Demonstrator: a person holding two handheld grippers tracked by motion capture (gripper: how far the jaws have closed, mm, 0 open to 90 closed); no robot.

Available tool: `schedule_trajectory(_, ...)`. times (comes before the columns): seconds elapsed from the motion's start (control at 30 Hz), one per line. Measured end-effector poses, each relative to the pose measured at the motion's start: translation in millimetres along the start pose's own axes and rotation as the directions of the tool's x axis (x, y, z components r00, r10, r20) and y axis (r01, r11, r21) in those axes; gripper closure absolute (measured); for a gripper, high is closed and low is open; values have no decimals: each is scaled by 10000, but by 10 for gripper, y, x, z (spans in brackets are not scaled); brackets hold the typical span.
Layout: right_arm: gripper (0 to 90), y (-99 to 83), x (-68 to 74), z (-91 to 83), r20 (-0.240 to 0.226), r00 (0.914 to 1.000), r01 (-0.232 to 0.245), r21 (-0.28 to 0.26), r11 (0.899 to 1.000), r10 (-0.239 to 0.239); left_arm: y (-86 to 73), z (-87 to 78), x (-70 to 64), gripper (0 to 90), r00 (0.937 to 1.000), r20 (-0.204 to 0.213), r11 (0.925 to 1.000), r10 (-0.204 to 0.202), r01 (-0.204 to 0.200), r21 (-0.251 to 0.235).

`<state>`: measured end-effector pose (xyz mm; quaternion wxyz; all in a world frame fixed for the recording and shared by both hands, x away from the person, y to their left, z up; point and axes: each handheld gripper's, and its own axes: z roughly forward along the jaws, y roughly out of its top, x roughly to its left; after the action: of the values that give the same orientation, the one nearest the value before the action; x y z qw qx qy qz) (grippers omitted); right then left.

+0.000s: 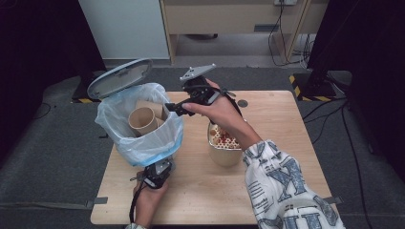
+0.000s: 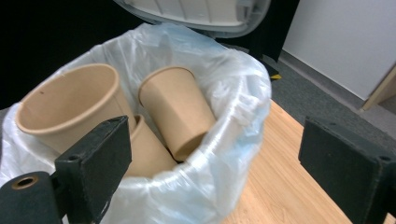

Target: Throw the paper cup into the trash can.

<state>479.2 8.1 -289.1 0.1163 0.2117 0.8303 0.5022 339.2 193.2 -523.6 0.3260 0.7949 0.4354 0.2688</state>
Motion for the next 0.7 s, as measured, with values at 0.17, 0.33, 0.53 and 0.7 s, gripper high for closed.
schedule_trajectory(0.17, 93, -67, -71, -60, 184, 9998, -72, 16, 10000, 72, 0, 3, -1, 879, 10000, 6, 10000, -32, 32, -37)
schedule_trajectory(0.33, 88, -142, -145, -121, 347, 9991, -252, 31, 9997, 251, 0, 3, -1, 879, 10000, 5, 10000, -32, 32, -35)
schedule_trajectory(0.53, 85, -230, -224, -188, 523, 9979, -383, 47, 9993, 380, 1, 2, 2, 879, 10000, 6, 10000, 23, -23, -3)
schedule_trajectory(0.7, 85, -317, -298, -256, 674, 9962, -555, 54, 9984, 550, 1, 2, 4, 879, 10000, 14, 10000, 27, -27, -4)
